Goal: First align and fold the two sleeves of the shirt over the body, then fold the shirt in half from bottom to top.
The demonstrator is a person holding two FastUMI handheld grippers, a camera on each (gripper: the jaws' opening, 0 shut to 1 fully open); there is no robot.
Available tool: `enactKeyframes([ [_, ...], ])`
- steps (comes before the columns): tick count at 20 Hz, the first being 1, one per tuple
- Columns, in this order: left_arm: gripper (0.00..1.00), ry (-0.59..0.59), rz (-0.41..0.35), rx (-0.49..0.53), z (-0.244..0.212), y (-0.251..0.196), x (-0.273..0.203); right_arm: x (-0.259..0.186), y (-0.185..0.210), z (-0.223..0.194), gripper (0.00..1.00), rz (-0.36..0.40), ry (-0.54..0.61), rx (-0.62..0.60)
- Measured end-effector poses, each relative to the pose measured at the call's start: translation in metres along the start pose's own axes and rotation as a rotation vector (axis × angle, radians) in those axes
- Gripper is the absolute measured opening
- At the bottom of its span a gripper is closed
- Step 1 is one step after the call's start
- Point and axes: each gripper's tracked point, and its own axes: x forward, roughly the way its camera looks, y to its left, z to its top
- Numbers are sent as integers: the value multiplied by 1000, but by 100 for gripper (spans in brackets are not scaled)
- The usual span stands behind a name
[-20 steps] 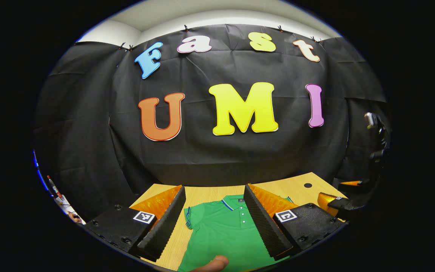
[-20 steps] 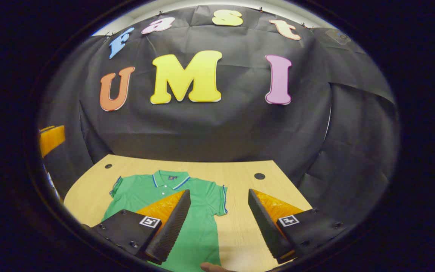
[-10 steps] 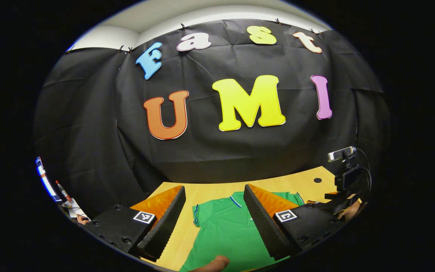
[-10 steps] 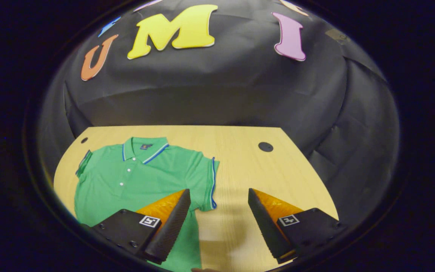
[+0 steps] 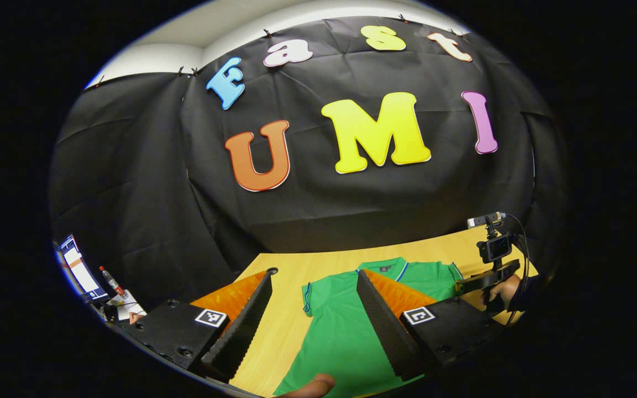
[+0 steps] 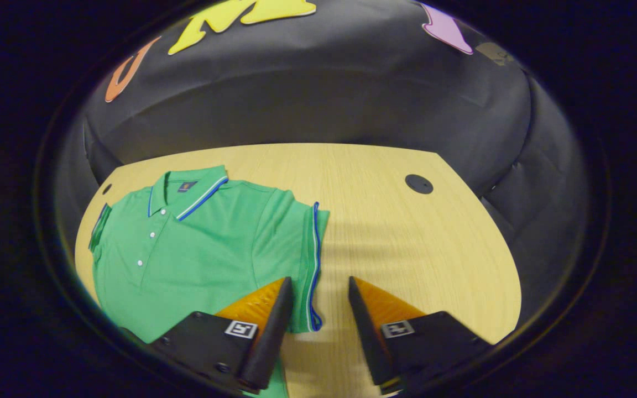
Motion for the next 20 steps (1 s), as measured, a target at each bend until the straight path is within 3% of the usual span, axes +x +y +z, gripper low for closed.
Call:
enactKeyframes([
  [2, 100, 11, 13, -6, -3, 3, 0, 3, 5, -5, 47, 20, 24, 10],
  [4, 100, 22, 17, -8, -8, 3, 0, 6, 7, -2, 48, 21, 15, 8],
  [5, 100, 27, 19, -7, -9, 4, -1, 7, 10, -5, 18, 23, 20, 7],
  [8, 99, 32, 20, -13, -11, 5, 0, 10, 11, 1, 18, 19, 13, 9],
  [9, 99, 32, 20, -12, -11, 6, 0, 10, 10, -3, 6, 16, 14, 18],
  [15, 99, 36, 35, -15, -13, 15, 2, -3, 14, 10, 7, 14, -19, 14],
  [19, 99, 49, 51, -36, -19, 26, 2, -16, 36, 27, 1, 61, -64, -35],
  [20, 100, 48, 58, -42, -19, 28, 1, -20, 42, 32, 4, 65, -78, -55],
])
